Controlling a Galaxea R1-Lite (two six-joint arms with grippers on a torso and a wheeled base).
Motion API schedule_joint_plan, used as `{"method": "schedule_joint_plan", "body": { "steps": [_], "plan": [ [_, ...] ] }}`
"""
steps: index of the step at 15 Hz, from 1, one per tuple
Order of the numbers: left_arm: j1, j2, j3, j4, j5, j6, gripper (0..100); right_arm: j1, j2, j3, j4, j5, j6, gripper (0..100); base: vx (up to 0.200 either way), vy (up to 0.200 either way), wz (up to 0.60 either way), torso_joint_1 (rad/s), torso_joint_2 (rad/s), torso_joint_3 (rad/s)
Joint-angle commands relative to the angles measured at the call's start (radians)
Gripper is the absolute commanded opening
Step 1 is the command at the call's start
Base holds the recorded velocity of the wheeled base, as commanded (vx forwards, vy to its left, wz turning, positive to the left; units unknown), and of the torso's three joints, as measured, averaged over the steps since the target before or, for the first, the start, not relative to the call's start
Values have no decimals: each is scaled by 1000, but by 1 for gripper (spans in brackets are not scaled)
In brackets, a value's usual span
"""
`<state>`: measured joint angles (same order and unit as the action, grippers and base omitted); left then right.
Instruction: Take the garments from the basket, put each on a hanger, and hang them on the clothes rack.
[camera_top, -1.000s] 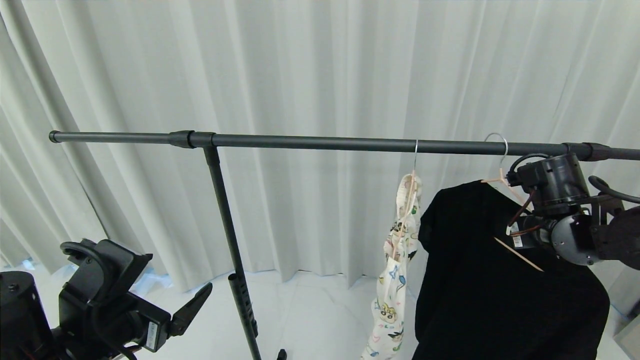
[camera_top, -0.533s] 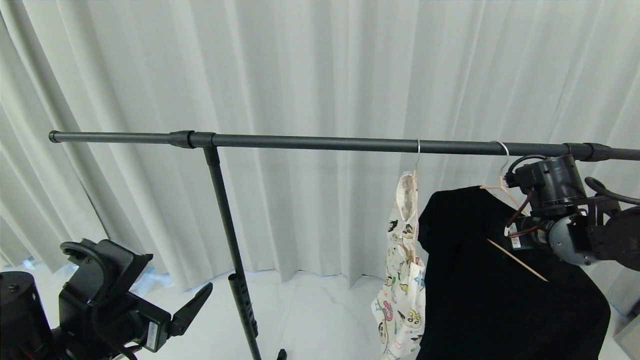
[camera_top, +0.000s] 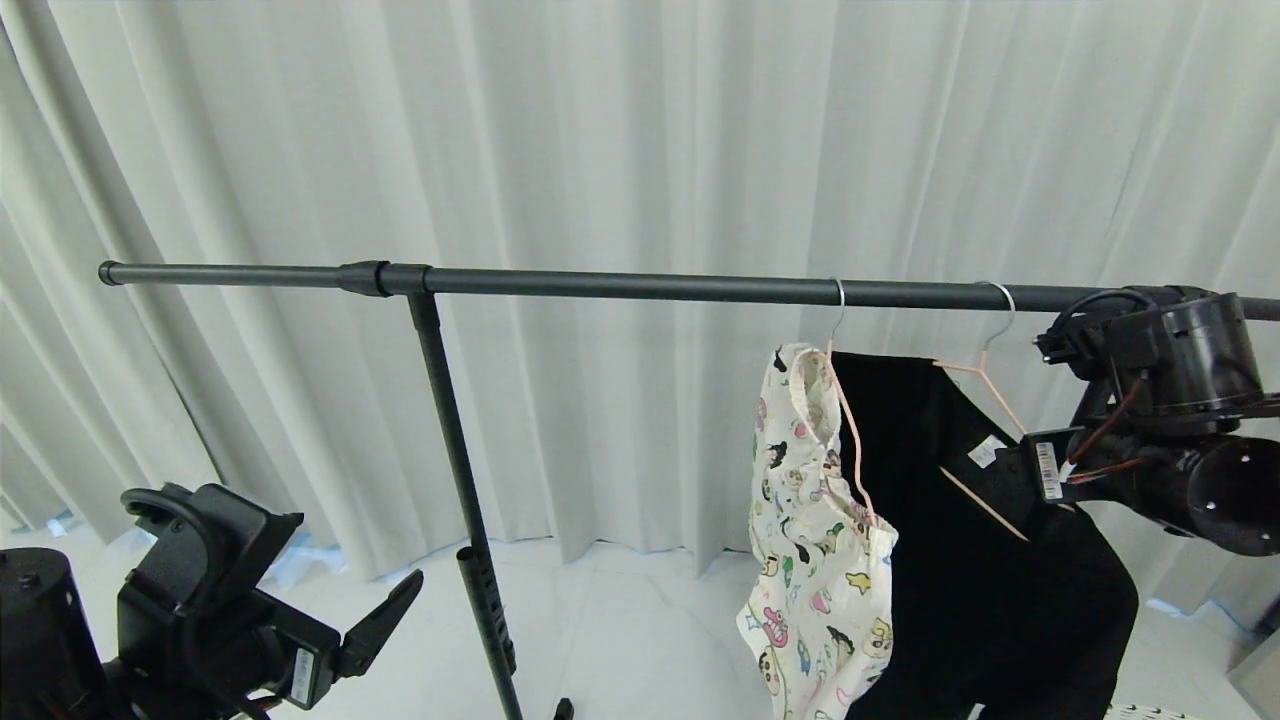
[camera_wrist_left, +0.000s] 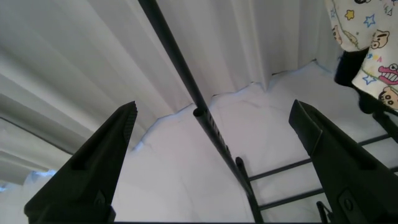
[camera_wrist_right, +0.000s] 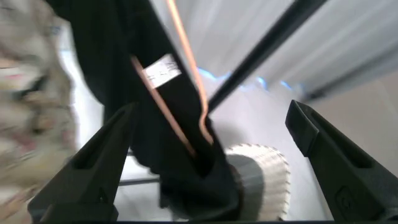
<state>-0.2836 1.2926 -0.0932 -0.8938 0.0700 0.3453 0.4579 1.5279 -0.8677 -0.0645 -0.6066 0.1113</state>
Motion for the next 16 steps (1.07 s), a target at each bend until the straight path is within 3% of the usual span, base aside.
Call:
{"method": "schedule_joint_plan", "body": {
  "steps": [1, 3, 5, 6, 7, 9, 12, 16],
  "plan": [
    [8, 1, 1, 0, 16, 0, 100, 10, -80, 6, 5, 31, -1, 100, 0, 0, 0, 0, 0, 0],
    [61, 10, 7, 0, 77, -14, 100, -5, -132, -4, 94, 36, -8, 100, 0, 0, 0, 0, 0, 0],
    [89, 5, 10, 0, 103, -57, 100, -59, -226, -48, 324, 47, -53, 100, 0, 0, 0, 0, 0, 0],
    [95, 4, 10, 0, 108, -63, 100, -73, -247, -63, 371, 59, -59, 100, 0, 0, 0, 0, 0, 0],
    [110, 2, 13, 0, 137, -65, 100, -114, -295, -100, 486, 113, -67, 100, 0, 0, 0, 0, 0, 0],
    [129, 4, 12, 0, 165, -65, 100, -142, -311, -106, 509, 110, -76, 100, 0, 0, 0, 0, 0, 0],
    [164, 4, 13, 0, 188, -65, 100, -217, -344, -67, 491, 99, -191, 100, 0, 0, 0, 0, 0, 0],
    [169, -7, 15, 0, 198, -65, 100, -222, -350, 29, 341, 97, -242, 100, 0, 0, 0, 0, 0, 0]
  ]
}}
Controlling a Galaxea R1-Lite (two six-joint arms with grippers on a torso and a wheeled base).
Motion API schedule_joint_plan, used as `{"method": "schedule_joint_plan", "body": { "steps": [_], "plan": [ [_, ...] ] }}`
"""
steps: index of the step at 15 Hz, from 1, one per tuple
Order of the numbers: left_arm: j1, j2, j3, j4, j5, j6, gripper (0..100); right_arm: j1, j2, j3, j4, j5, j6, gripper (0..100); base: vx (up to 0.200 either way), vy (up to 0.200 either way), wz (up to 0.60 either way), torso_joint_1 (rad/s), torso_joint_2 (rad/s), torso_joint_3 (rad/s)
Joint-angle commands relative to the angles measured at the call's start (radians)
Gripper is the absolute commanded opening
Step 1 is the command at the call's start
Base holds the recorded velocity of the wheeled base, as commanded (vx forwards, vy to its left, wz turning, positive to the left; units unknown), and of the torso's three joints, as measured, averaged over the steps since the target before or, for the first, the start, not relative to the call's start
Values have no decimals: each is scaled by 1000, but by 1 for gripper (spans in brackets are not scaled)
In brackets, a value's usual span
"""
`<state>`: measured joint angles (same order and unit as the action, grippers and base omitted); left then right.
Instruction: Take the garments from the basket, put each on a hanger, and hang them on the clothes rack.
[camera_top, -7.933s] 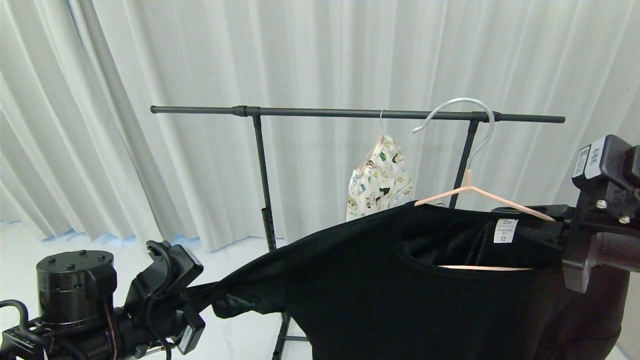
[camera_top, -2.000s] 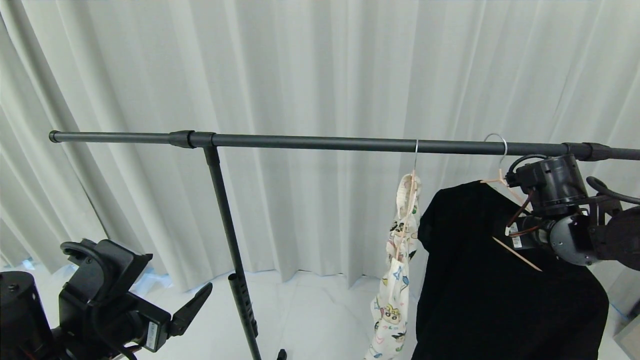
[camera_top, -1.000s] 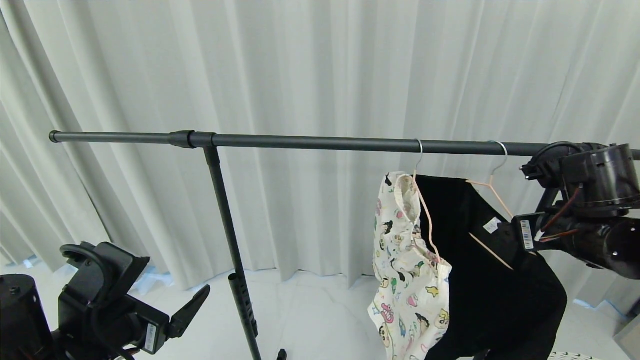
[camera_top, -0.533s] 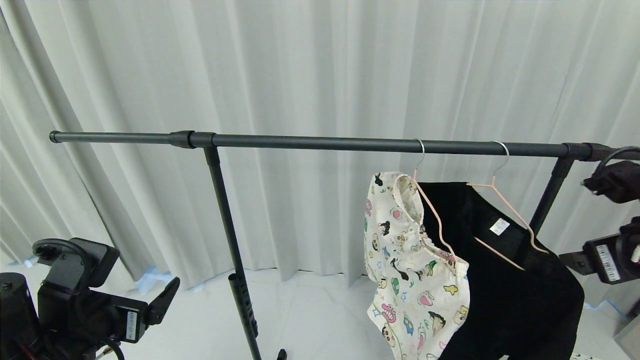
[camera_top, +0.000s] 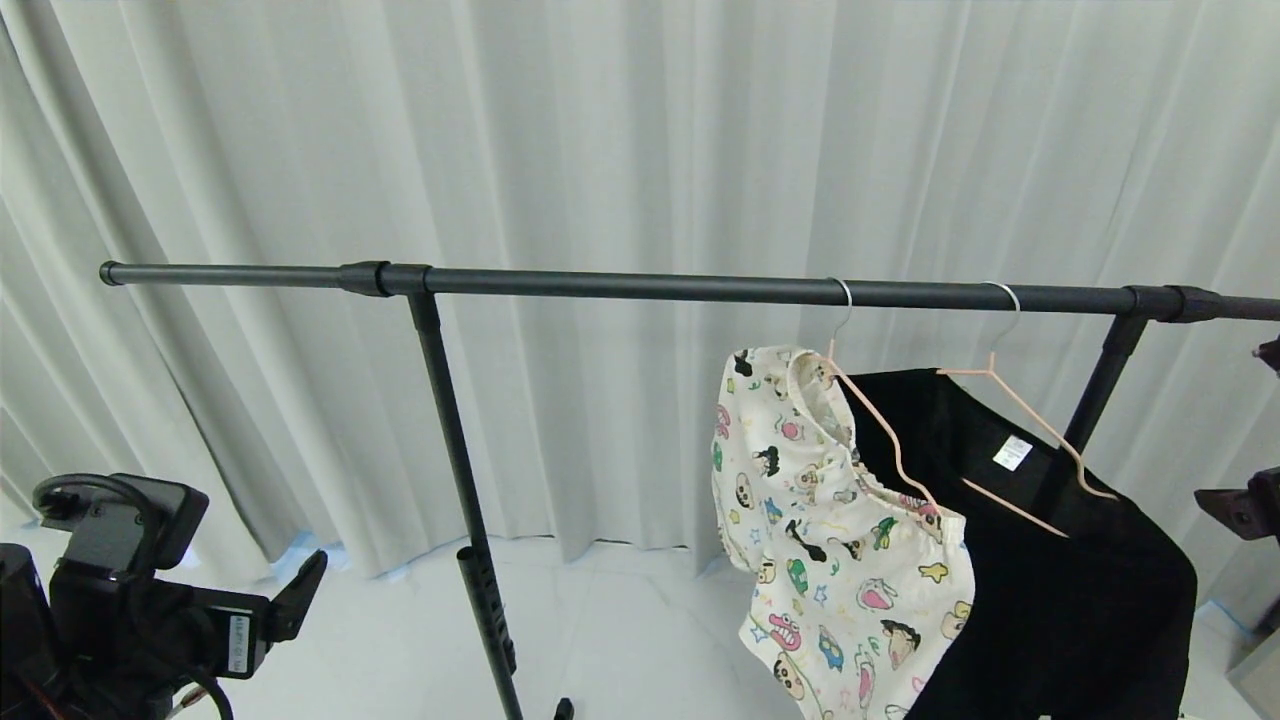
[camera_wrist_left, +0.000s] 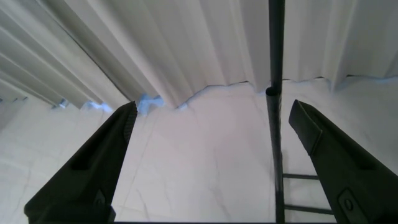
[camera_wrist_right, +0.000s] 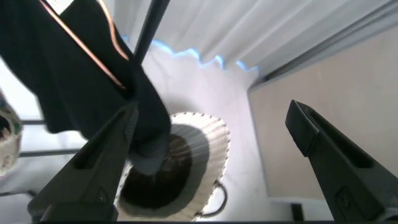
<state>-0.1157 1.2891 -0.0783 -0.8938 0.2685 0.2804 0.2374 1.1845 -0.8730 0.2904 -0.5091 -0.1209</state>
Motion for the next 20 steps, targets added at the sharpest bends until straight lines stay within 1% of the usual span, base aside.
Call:
{"method": "schedule_joint_plan", "body": {
  "steps": [1, 2, 4, 8, 11, 20],
  "plan": [
    [1, -5, 3, 0, 1, 0, 100, -1, -9, 63, -57, 0, -31, 100, 0, 0, 0, 0, 0, 0],
    [1, -5, 5, 0, 0, 0, 100, -1, -14, 95, -102, -2, -56, 100, 0, 0, 0, 0, 0, 0],
    [1, -4, 6, 0, 0, 0, 100, -1, -25, 124, -139, -3, -79, 100, -200, 0, 0, 2, 2, 5],
    [-1, -1, 8, 0, 0, -1, 100, -1, -36, 152, -148, -3, -95, 100, -200, 0, 0, 1, 2, 4],
    [1, -1, 12, 0, 0, -1, 100, -1, -39, 169, -180, -3, -126, 100, -200, 0, 0, -2, 4, 7],
    [-1, 4, 14, 0, -3, -1, 100, -1, -46, 173, -197, -3, -129, 100, -200, 0, 0, 1, -1, 2]
  ]
}}
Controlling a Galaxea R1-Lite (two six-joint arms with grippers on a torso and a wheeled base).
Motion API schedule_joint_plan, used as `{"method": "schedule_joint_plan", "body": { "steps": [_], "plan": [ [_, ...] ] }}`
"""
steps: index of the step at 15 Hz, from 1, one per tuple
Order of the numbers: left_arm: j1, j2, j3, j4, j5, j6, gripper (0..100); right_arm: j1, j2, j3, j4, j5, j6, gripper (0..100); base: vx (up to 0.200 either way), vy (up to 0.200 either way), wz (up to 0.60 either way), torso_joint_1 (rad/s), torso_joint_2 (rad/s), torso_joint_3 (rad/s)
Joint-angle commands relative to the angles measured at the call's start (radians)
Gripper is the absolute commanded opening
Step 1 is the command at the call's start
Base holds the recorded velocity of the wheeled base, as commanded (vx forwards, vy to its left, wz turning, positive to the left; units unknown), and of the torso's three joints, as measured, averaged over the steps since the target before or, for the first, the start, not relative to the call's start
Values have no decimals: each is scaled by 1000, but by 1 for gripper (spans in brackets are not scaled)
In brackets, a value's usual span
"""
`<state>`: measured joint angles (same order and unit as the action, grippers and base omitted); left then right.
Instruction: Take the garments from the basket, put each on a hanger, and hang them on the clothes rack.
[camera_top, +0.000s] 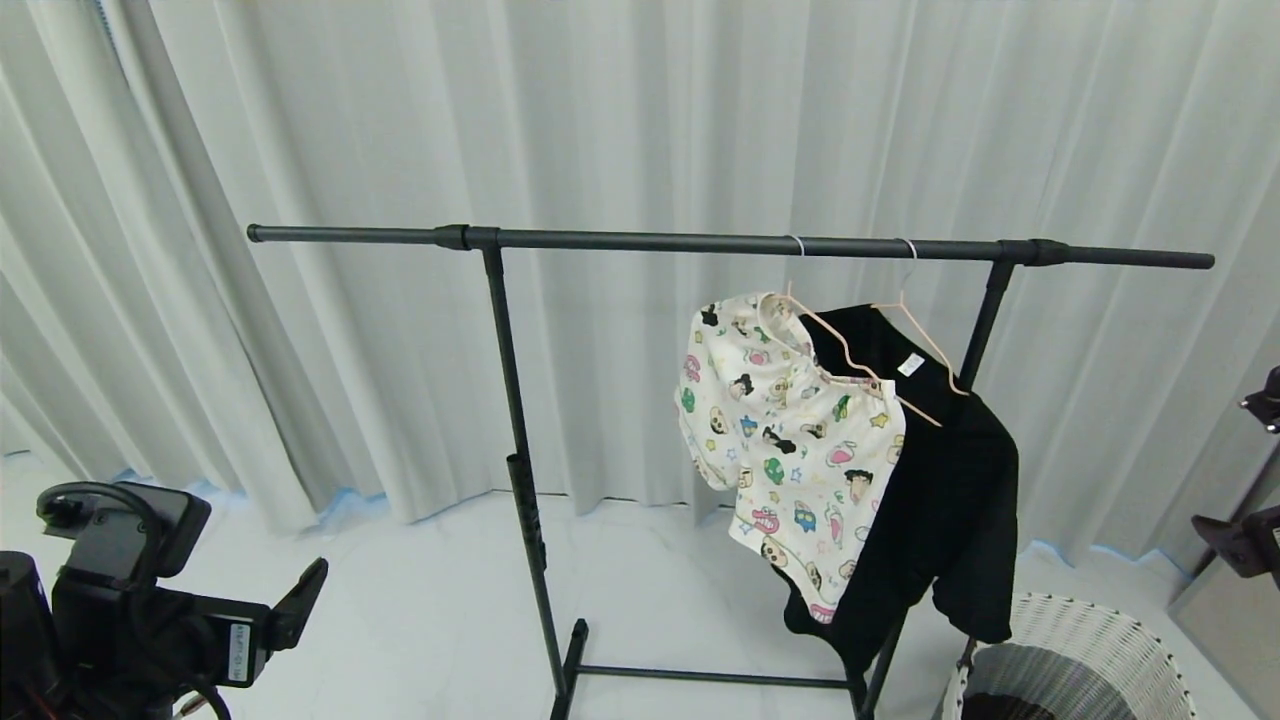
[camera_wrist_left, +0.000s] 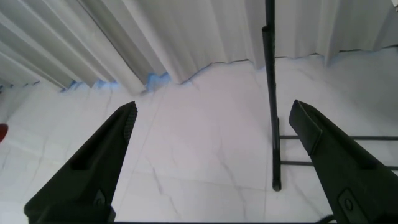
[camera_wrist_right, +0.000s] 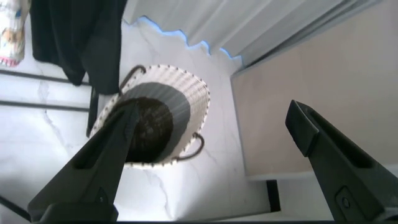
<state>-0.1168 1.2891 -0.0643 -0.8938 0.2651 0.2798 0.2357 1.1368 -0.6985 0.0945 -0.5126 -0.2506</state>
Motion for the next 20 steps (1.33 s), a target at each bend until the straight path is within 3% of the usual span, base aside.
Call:
{"method": "schedule_joint_plan", "body": {
  "steps": [1, 6, 14, 16, 20],
  "plan": [
    [0, 4, 0, 0, 0, 1, 100, 0, 0, -1, -2, 0, 1, 100, -200, 0, 0, 2, -2, 2],
    [0, -7, 0, 0, 0, -1, 100, 0, -15, 1, -1, 0, -1, 100, -80, 0, 0, -26, 54, 35],
    [0, -39, 0, 0, 3, -2, 100, 0, -78, 57, -1, 0, 1, 100, 0, 0, 0, -217, 494, 266],
    [5, -54, 0, 0, 9, -59, 100, -1, -95, 73, -1, 0, 1, 100, 0, 0, 0, -220, 503, 276],
    [3, -91, 41, 0, 98, -70, 100, -33, -132, 119, -1, 0, 1, 100, 0, 0, 0, -204, 485, 284]
  ]
}}
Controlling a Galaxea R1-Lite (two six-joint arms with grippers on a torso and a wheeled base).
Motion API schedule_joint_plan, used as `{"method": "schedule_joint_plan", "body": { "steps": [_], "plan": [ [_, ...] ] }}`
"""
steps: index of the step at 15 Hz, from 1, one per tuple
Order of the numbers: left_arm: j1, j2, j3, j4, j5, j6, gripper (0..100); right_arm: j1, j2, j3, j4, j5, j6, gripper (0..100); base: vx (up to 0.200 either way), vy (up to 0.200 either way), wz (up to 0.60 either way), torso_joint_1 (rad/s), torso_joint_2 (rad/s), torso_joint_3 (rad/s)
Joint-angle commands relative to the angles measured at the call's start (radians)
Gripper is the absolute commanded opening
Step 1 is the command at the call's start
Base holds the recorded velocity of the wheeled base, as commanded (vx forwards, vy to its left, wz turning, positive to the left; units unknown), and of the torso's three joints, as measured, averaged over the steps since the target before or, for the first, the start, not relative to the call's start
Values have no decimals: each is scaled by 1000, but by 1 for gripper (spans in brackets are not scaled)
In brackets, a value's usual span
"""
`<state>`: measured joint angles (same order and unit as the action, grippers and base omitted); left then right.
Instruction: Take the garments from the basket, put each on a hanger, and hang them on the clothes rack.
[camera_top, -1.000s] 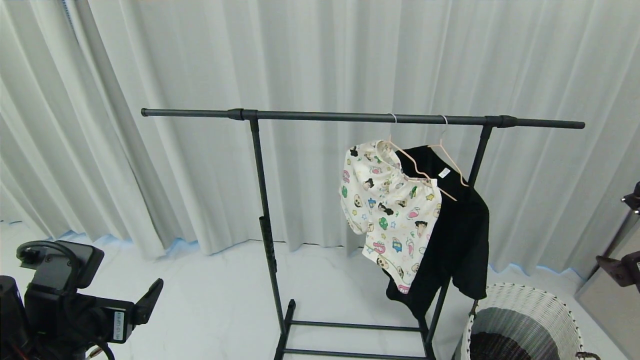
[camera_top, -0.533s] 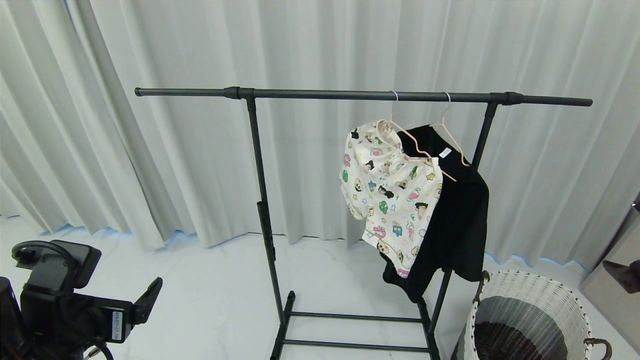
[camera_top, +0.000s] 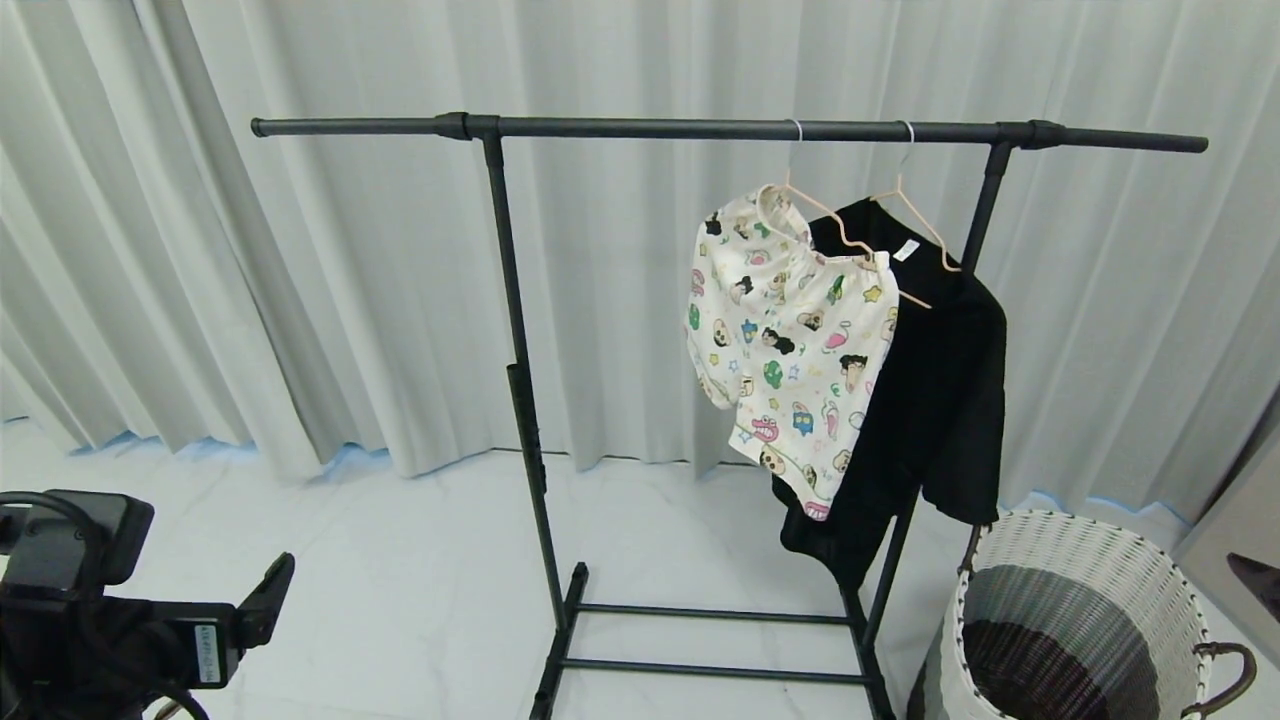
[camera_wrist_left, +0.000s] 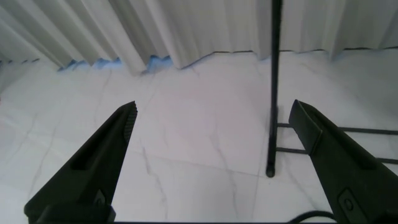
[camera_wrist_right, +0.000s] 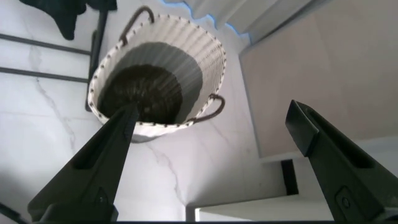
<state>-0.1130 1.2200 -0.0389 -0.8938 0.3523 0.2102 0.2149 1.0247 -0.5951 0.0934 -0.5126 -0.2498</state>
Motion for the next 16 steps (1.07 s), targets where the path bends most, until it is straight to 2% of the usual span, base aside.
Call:
{"method": "schedule_joint_plan", "body": {
  "steps": [1, 6, 9, 11, 12, 16],
  "plan": [
    [-1, -39, 30, 0, 17, 0, 100, -20, -32, 26, 0, 0, 0, 100, 0, 0, 0, -198, 500, 290],
    [-1, -132, 39, 3, 46, 0, 100, -66, -133, 126, 0, 2, 4, 100, 0, 0, 0, -176, 459, 282],
    [-1, -211, 39, 10, 85, 5, 100, -111, -236, 219, -1, 3, 7, 100, 0, 0, 0, -46, 149, 85],
    [-1, -272, 39, 55, 135, 5, 100, -124, -305, 270, -1, 2, 10, 100, 0, 0, 0, 0, 0, 0],
    [-1, -355, 39, 122, 200, 8, 100, -144, -393, 330, 0, -1, 10, 100, 0, 0, 0, 0, 0, 0],
    [-1, -537, 39, 260, 217, 34, 100, -209, -509, 397, 3, 11, 14, 100, 0, 0, 0, -23, 76, 50]
  ]
}}
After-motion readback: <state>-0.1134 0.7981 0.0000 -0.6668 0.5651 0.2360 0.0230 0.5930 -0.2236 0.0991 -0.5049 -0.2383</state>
